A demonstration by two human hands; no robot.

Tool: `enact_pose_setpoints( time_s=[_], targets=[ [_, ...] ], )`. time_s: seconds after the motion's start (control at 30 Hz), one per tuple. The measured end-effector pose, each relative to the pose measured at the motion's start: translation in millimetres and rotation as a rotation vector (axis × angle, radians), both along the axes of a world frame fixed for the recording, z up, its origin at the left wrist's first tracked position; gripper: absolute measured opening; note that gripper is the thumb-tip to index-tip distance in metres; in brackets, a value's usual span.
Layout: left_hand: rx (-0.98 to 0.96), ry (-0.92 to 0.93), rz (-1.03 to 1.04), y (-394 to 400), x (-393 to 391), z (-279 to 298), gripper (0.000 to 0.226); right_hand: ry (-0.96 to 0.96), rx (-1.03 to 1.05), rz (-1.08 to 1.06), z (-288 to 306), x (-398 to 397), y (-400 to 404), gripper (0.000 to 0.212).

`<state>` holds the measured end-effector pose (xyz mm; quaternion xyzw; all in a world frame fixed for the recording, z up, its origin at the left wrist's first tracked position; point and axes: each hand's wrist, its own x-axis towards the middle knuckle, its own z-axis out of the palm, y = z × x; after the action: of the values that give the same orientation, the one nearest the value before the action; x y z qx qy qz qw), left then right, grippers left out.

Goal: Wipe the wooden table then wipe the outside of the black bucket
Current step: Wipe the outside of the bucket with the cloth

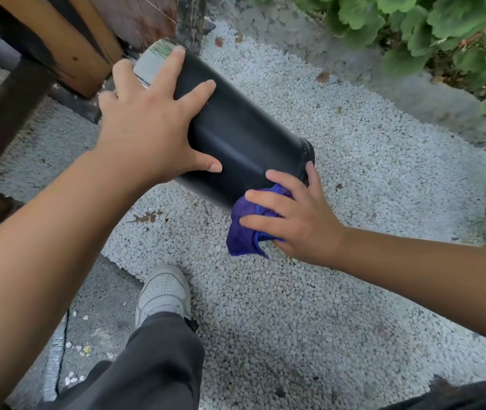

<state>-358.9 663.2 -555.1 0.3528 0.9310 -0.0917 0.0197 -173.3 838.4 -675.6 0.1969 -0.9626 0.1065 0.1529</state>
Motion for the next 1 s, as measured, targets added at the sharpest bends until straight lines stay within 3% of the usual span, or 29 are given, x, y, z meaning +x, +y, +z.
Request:
enact_pose_setpoints(
  time_s=[0.07, 0.17, 0.27, 0.33, 0.4, 0.77, 0.87, 1.0],
  targets=[
    [0.046, -0.002, -0.036, 5, -8, 0, 0.111, 0.01, 0.007, -0.03, 0, -3, 9, 0.054],
    [0.344, -0.086, -0.222, -4, -32, 4, 0.1, -0.02, -0.043, -0.079, 3, -8, 27, 0.058],
    [0.544, -0.145, -0.122, -32, -46, -8, 0.104, -0.025, -0.131, -0.105, 5, -13, 44, 0.058],
    [0.544, -0.267, 0.06, -45, -35, -24, 0.123, -0.054, -0.246, -0.138, 6, -18, 57, 0.056],
    [0.554, -0.312, 0.107, -47, -21, -41, 0.134, -0.109, -0.381, -0.193, 10, -22, 65, 0.058],
    [0.646, -0.212, 0.098, -12, -30, -35, 0.134, -0.104, -0.682, -0.376, 44, -40, 71, 0.04],
    [0.546, -0.209, 0.08, -13, -21, -27, 0.124, -0.157, -0.785, -0.395, 42, -44, 69, 0.045],
    [0.363, -0.132, 0.113, 0, -13, -32, 0.121, -0.203, -0.773, -0.495, 30, -66, 74, 0.045]
  ],
)
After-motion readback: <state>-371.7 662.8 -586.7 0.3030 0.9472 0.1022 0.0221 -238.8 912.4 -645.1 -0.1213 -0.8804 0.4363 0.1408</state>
